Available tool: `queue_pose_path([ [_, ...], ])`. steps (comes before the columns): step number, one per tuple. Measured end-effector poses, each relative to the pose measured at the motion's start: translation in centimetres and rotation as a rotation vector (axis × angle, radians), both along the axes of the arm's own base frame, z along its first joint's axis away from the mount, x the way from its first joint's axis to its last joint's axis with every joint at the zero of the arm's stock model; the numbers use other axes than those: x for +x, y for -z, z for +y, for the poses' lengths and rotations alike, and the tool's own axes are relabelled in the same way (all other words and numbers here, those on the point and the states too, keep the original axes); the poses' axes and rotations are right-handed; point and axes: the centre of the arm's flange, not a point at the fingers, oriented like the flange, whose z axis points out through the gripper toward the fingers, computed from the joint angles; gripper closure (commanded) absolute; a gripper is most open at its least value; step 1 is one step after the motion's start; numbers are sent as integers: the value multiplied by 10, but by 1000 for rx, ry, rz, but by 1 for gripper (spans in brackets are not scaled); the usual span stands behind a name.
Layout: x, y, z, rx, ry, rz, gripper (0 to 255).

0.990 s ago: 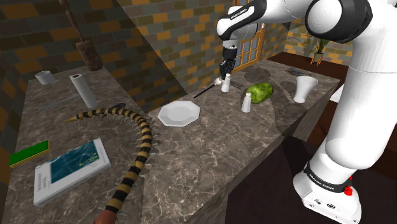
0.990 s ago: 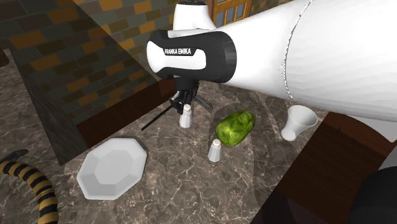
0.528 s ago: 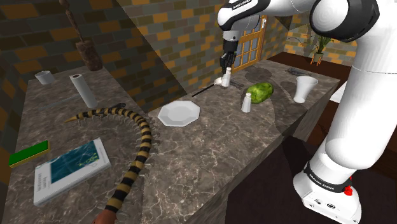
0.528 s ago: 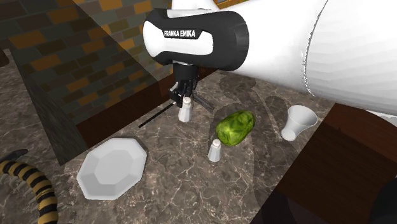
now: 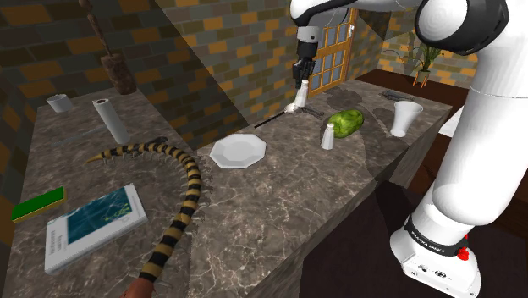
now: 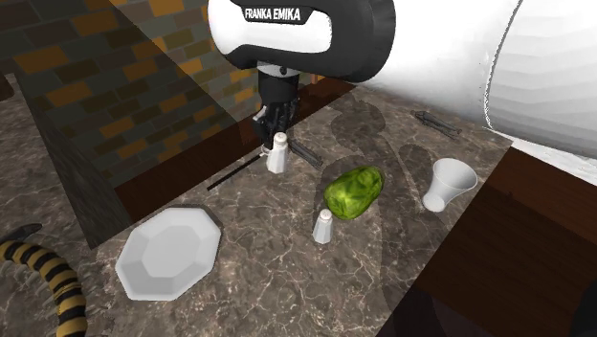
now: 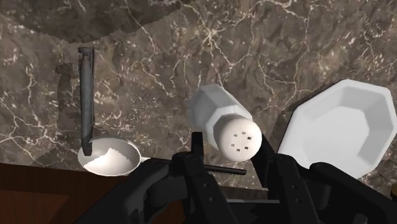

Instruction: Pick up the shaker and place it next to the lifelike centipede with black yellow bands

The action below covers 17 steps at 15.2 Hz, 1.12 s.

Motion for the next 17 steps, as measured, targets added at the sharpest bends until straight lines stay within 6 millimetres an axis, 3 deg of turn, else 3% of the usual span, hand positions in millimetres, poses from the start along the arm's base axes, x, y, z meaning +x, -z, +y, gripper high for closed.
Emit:
queue_pose_path([
  [8,-2,-36,6,0,0,0,255],
  [17,-40,-39,112,1,-1,0,255],
])
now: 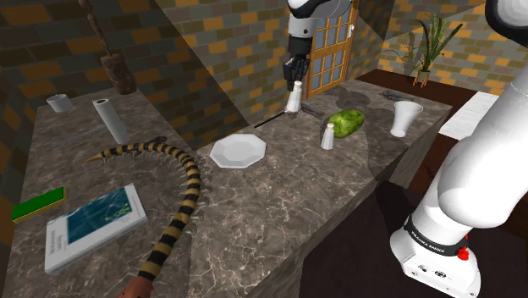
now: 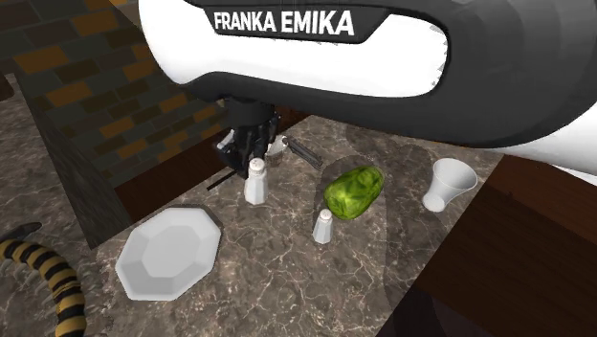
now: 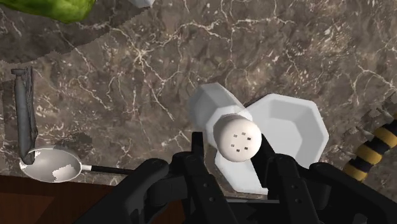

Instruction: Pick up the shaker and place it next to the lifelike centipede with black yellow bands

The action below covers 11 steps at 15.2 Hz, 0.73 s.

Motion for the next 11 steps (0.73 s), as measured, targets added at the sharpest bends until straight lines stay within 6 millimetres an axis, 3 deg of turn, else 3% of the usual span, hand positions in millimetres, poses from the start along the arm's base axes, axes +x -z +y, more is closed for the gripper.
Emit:
queue_pose_path([
  [11,-53,-1,138,-1,-1,0,255],
])
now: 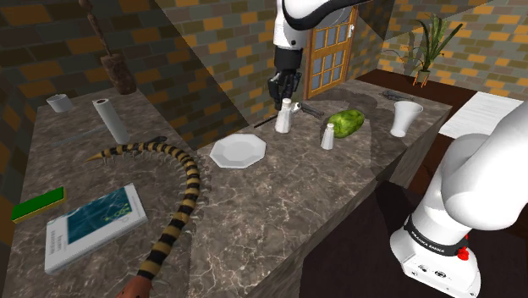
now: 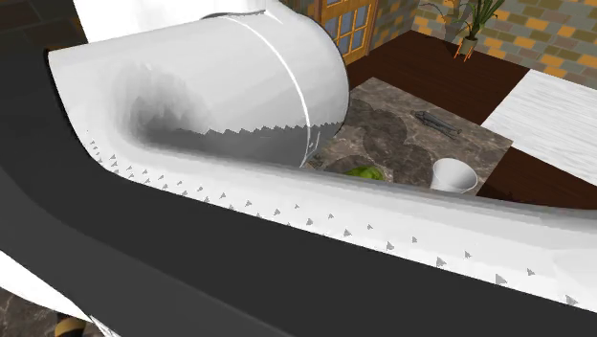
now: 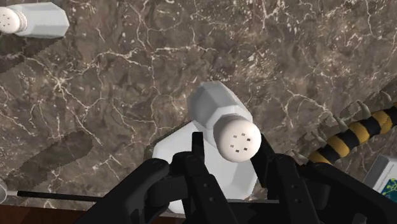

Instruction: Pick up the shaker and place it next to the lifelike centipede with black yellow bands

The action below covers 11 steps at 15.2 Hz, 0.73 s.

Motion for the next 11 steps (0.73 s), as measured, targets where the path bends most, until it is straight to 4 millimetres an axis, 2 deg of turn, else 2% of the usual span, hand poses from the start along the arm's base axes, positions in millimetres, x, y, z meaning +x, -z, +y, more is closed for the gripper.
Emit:
queue_pose_path([
  [11,-49,1,131,0,0,0,255],
])
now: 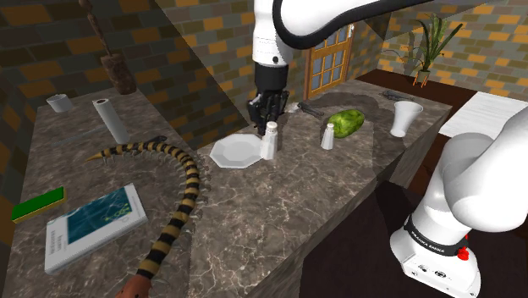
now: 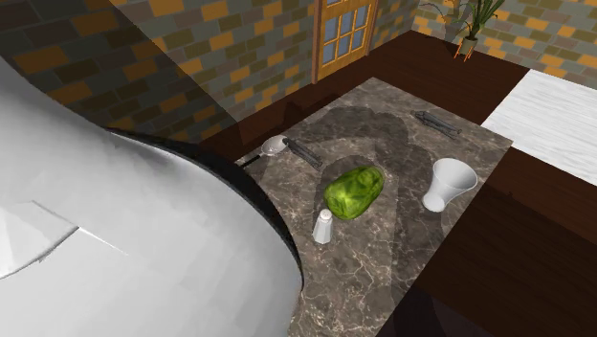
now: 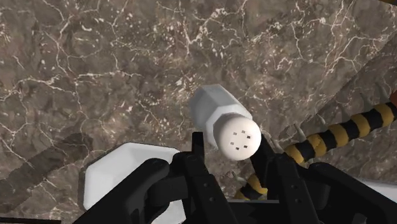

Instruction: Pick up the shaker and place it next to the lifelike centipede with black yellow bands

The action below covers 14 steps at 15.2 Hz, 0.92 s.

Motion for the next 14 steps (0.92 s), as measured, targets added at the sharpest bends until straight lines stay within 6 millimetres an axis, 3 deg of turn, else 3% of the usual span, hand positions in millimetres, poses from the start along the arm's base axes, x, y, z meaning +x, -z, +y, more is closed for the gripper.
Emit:
queue_pose_path([
  [14,-66,1,174,0,0,0,255],
])
